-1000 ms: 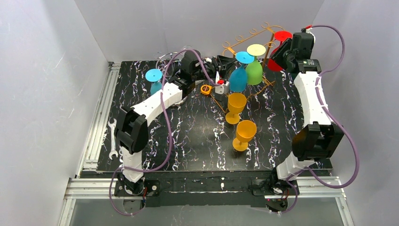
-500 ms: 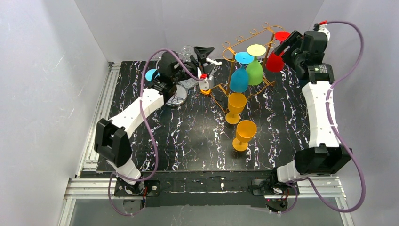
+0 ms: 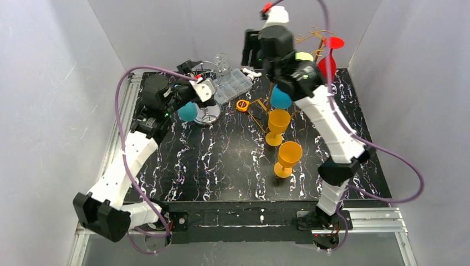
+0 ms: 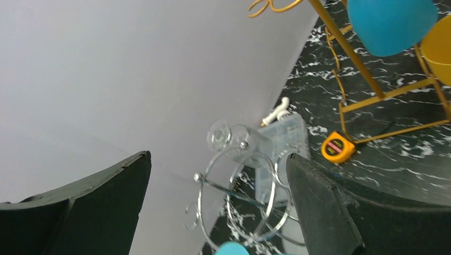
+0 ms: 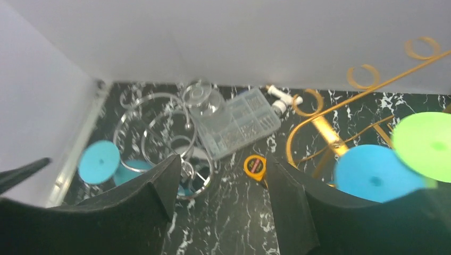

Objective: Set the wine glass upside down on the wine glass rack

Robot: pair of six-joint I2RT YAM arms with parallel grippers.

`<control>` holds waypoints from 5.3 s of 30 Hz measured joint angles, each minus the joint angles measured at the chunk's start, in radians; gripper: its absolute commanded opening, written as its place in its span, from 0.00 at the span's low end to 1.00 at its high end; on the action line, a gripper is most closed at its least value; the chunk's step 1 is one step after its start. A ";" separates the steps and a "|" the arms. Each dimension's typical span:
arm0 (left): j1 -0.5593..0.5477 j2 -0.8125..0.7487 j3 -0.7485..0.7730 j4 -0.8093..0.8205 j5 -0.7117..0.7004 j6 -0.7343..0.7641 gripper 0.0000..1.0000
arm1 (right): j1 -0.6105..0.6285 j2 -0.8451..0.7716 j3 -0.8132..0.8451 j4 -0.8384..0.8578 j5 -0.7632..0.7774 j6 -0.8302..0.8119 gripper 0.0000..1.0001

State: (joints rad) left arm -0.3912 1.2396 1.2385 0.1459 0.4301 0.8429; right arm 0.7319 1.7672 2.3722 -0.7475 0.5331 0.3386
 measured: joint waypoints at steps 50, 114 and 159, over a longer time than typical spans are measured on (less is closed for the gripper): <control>0.010 -0.191 -0.072 -0.269 -0.080 -0.154 0.98 | 0.013 0.168 -0.116 -0.034 0.302 -0.292 0.40; 0.012 -0.146 -0.023 -0.275 -0.103 -0.253 0.98 | -0.103 0.089 -0.195 -0.033 -0.099 -0.628 0.06; 0.031 -0.173 -0.009 -0.334 -0.120 -0.347 0.98 | -0.163 0.170 -0.024 0.065 0.174 -0.079 0.52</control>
State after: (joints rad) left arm -0.3607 1.0664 1.2297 -0.1883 0.3103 0.4961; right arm 0.5694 1.9369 2.3478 -0.6827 0.7067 0.2596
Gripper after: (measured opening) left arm 0.981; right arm 0.521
